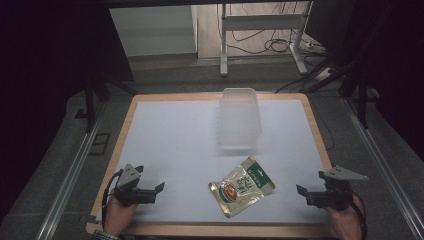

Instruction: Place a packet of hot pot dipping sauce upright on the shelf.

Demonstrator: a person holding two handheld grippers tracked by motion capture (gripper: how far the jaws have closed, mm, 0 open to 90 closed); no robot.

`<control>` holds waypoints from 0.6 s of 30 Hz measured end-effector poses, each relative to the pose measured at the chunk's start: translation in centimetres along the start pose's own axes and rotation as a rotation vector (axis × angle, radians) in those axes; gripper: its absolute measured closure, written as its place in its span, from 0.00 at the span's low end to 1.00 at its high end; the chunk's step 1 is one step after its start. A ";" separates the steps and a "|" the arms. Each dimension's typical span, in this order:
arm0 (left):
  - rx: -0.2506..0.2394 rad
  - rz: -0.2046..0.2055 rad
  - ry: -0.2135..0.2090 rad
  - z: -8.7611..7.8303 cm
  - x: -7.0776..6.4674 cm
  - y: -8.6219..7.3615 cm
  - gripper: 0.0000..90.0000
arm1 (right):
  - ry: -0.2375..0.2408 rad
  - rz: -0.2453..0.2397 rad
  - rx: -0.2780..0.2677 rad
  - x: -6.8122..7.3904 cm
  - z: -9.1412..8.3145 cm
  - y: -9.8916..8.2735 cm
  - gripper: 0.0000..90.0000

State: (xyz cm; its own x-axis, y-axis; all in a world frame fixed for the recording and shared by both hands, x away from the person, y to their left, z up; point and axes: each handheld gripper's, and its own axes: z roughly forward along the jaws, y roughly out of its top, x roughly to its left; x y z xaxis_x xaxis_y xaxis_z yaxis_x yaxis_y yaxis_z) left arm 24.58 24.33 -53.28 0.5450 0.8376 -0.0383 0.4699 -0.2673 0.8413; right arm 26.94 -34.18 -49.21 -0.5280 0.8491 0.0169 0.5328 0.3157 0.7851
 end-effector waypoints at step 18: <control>0.007 -0.016 -0.006 0.1 0.1 -0.1 0.01 | 0.008 -0.036 -0.002 1.0 0.8 0.5 0.01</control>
State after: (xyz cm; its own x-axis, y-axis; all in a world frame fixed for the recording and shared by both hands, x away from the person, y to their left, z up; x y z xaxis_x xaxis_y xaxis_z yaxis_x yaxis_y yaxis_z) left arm 24.69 24.41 -53.38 0.5415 0.8389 -0.0550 0.4836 -0.2574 0.8366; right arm 27.22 -32.83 -49.35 -0.5518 0.8339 -0.0067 0.5118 0.3450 0.7868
